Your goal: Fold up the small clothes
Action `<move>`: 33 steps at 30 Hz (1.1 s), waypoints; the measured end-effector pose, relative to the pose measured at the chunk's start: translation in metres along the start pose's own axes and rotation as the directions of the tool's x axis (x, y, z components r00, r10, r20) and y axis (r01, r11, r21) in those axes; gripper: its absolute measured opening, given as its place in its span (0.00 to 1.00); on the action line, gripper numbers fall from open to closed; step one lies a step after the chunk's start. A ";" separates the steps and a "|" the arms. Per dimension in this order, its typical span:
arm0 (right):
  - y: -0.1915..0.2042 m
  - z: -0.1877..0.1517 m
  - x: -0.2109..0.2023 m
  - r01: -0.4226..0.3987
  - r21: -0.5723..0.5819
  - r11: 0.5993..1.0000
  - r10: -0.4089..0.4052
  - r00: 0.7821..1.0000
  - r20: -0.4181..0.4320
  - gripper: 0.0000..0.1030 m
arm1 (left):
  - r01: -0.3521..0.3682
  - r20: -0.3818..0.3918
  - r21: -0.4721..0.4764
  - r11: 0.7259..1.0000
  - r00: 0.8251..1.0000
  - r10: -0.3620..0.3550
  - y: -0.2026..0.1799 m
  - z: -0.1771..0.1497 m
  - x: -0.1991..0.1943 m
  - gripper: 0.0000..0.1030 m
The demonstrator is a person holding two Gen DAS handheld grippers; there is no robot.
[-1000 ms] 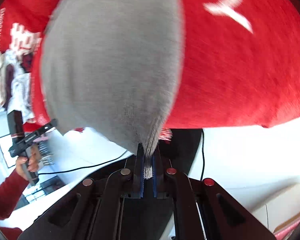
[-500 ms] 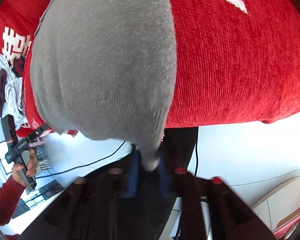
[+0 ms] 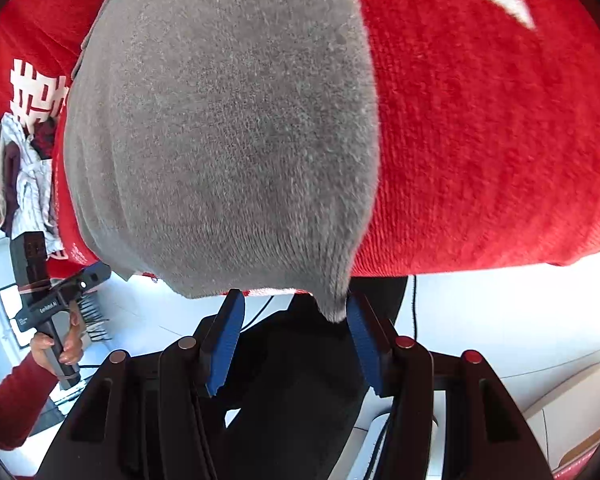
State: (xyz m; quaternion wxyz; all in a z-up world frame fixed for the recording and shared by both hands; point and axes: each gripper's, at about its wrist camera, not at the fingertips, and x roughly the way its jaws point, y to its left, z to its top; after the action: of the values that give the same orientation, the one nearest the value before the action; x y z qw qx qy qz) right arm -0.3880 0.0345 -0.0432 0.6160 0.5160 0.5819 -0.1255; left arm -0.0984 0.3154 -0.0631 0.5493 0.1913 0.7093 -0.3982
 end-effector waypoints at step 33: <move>0.017 0.037 -0.126 -0.600 0.080 0.796 0.559 0.779 0.285 0.05 | 0.095 0.271 -0.017 0.995 0.959 -0.087 -0.015 0.060 -0.151 0.08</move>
State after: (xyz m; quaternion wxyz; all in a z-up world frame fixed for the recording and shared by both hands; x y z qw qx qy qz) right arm -0.3904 -0.0434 0.0640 0.6466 0.6999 0.3006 -0.0405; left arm -0.0222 0.2850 0.0783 0.6247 0.0943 0.6418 -0.4347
